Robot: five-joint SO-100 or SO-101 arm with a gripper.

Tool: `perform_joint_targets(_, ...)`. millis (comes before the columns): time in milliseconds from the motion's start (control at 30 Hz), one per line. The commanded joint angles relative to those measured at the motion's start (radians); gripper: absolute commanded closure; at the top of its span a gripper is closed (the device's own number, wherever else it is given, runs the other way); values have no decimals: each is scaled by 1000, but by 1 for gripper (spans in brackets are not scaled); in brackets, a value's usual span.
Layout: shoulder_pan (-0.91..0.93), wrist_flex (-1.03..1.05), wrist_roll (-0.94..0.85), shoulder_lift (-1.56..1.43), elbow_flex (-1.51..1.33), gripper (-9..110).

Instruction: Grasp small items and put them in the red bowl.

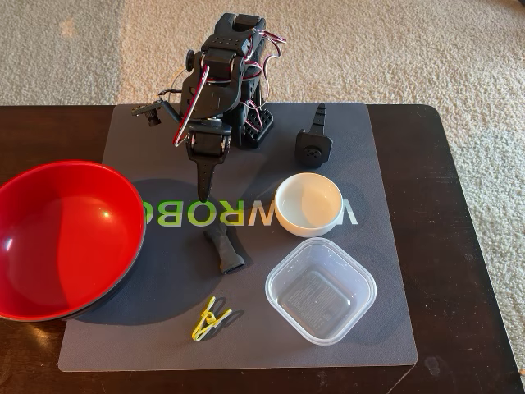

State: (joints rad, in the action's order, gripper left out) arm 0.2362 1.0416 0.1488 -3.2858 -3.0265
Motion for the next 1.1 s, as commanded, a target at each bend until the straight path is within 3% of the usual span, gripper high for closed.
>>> perform_joint_targets(0,20,-9,5,-5,5,101)
perform_joint_targets(300,-11,-9,29,-5,5,101)
perform_joint_targets(433,-213,-9,322,-8,-14,101)
perform_joint_targets(533,-394,31,874,-9,-89,101)
perform_joint_targets(567,-437,78,948,-9,-89,101)
perform_joint_targets(900,-451,48,758,-11,63,101)
perform_joint_targets(967,-402,40,634,-11,153,101)
perform_joint_targets(1000,-337,37,483,-11,210,101)
perform_joint_targets(1033,-290,51,419,-9,276,97)
perform_joint_targets(1067,-285,72,419,-9,339,101)
